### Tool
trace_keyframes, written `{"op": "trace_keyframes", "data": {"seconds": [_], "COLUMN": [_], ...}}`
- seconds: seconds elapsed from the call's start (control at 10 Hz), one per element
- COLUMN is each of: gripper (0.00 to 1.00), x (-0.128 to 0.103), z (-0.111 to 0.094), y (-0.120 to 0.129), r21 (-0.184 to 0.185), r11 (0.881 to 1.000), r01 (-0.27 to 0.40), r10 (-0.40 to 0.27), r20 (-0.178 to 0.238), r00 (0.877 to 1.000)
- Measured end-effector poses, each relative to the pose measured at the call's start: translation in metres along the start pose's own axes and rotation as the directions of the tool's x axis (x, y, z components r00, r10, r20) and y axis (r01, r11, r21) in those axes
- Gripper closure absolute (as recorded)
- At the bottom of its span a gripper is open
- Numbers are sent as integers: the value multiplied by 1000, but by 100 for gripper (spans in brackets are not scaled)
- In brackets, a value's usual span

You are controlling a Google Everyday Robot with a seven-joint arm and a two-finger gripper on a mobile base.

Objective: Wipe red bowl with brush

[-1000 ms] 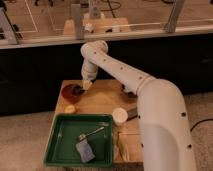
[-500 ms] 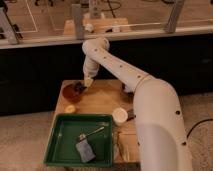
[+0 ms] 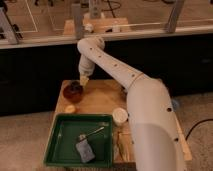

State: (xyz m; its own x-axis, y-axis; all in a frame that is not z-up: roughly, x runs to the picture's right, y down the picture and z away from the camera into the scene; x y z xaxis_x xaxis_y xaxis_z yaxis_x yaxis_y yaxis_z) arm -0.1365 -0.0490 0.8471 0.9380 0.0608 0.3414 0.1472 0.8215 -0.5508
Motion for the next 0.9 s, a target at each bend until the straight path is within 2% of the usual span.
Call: {"op": "trace_keyframes", "data": {"seconds": [0.4, 0.6, 0.9], "gripper": [100, 100, 100], "x": [-24, -17, 5], "z": [13, 14, 7], "y": [22, 33, 41], "r21": [-25, -30, -25], "r11": [997, 997, 997], "r01": [68, 78, 67], "r10": [-67, -77, -66], "r20": [28, 39, 37], "r00": [997, 996, 997]}}
